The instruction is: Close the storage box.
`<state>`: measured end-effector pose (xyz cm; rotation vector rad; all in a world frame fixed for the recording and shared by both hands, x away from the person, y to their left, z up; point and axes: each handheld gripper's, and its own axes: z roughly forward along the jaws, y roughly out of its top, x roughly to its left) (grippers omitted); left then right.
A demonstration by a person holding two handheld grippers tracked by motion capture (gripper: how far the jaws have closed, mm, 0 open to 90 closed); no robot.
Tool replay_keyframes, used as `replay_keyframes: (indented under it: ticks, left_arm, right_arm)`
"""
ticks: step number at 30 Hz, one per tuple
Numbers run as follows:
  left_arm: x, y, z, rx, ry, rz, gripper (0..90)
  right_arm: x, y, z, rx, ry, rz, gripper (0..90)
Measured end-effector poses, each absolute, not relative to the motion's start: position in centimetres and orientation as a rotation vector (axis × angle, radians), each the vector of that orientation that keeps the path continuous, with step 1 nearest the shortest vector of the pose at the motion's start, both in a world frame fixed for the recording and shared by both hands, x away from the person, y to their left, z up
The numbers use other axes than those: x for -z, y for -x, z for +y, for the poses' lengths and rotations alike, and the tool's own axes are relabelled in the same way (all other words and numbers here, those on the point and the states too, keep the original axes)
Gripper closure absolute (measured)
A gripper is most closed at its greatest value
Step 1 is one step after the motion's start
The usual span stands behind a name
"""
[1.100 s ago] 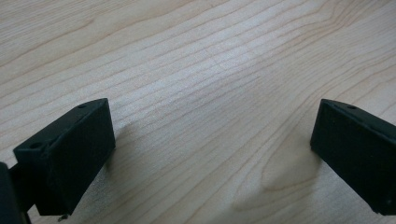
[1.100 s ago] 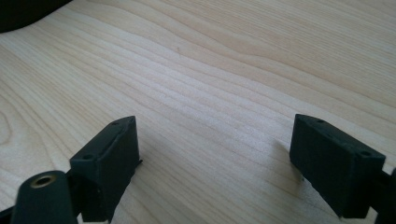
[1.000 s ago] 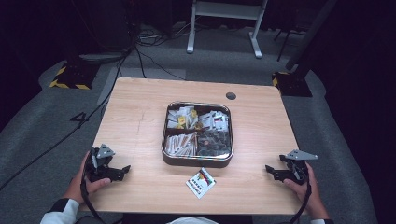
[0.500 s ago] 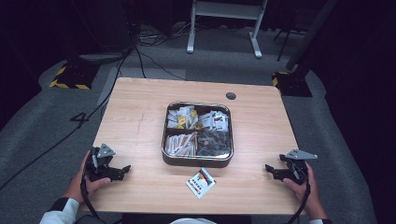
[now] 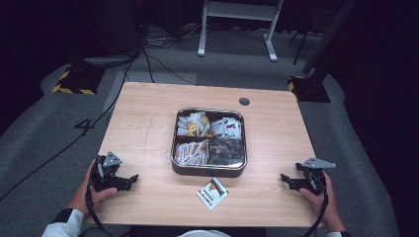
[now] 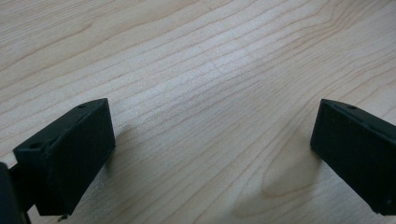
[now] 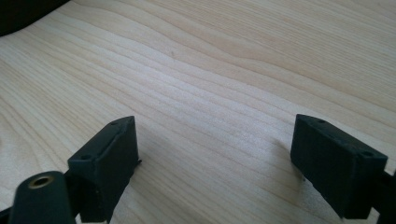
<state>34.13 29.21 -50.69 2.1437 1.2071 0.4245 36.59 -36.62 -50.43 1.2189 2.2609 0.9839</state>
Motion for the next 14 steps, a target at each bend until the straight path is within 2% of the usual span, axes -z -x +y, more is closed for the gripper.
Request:
replay_keyframes:
  ticks: [14]
  left_arm:
    - [50.68,-34.21,29.14,-0.430,-2.142,1.211,0.1]
  right_arm:
    - [50.43,-36.59,-36.63,-0.984,-1.219,2.261,15.3]
